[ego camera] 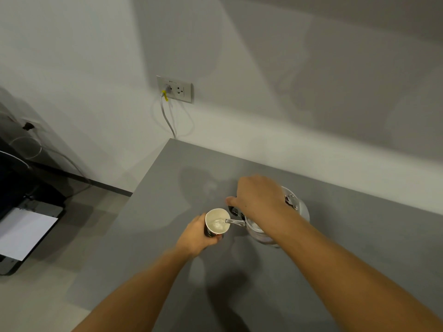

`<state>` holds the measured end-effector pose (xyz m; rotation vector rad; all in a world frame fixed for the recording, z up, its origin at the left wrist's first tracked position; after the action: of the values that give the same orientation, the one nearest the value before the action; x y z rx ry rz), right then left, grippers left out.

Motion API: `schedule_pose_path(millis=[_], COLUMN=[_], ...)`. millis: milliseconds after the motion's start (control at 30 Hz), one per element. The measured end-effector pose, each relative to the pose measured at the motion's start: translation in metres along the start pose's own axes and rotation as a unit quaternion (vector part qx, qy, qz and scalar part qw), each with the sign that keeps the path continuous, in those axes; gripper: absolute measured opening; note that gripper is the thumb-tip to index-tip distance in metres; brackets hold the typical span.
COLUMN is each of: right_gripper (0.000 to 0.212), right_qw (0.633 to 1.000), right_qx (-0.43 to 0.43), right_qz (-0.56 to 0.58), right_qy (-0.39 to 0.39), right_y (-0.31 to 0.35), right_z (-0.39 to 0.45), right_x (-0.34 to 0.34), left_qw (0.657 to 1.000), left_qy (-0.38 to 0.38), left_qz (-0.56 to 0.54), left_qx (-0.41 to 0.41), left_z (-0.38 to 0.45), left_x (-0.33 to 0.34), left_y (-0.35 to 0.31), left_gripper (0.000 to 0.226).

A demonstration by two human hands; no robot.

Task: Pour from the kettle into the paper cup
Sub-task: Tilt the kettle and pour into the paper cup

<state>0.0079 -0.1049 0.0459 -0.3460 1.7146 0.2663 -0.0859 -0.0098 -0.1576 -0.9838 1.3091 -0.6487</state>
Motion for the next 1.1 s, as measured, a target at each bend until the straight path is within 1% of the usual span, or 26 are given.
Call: schedule_pose_path(millis=[333,833,1100], right_gripper=[0.04,0.045,0.044], right_qw=[1.0,1.0,1.0], right_qx=[-0.01,-0.008,-0.007], right_qz=[-0.01,-0.011,-0.017], right_qy=[0.001,0.004,-0.002], right_y=[0.006,0.011,0.013], right_z=[0.0,0.001,0.001], right_x=[0.0,-0.001,-0.002], left_qw=[1.0,1.0,1.0], left_qy=[-0.003,-0.009,-0.004], left_qz=[-0.002,0.0,-0.001], left_qx=[-0.004,-0.013,-0.021], left_z=[0.0,-0.003,-0.003], left_x=[-0.001,-0.003,-0.003], left_y=[0.0,0.0,0.003], left_gripper=[0.066,0.066,0.067])
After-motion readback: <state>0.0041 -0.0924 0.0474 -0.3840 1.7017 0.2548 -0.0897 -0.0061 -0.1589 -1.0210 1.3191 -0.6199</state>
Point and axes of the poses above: each hand's wrist, its own z-axis towards the middle knuckle, its own x-axis out of the palm, y = z × x, the point moved 8 cm from there along z, towards the middle knuckle, and after that the axes turned 15 degrees about x, right-handed, at the moved point
